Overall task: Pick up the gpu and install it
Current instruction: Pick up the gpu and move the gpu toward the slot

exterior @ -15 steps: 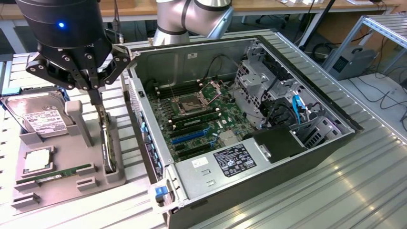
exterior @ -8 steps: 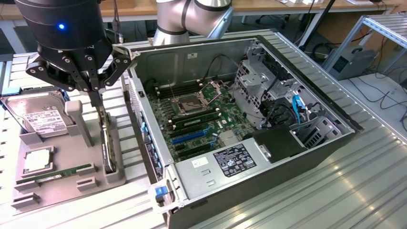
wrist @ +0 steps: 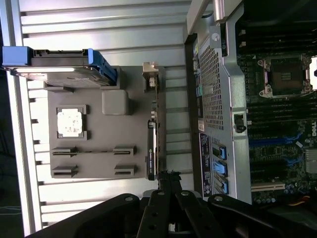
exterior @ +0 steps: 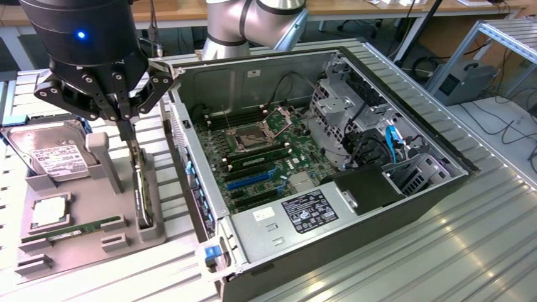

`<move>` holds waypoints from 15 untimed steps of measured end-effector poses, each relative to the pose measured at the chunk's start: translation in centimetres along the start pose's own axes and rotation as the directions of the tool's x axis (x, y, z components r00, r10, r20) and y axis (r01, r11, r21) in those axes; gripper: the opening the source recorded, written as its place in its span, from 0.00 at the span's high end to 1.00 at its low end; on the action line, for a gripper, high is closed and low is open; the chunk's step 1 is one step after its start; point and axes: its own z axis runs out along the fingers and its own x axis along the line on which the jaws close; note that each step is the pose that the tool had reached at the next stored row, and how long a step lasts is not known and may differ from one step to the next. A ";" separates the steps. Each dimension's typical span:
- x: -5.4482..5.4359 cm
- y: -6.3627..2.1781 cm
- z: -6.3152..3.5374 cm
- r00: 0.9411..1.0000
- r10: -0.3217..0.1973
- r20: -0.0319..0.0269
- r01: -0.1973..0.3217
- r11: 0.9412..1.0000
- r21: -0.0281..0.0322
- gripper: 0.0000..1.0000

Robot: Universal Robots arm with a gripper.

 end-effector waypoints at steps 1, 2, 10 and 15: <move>0.0 0.00 0.00 1.000 0.000 0.000 0.000 1.000 0.000 0.89; 0.0 0.00 0.00 1.000 0.000 0.000 0.000 1.000 0.000 0.89; 0.0 0.00 0.00 1.000 0.000 0.000 0.000 1.000 0.000 0.58; 0.0 0.00 0.00 1.000 0.000 0.000 0.000 1.000 0.000 0.52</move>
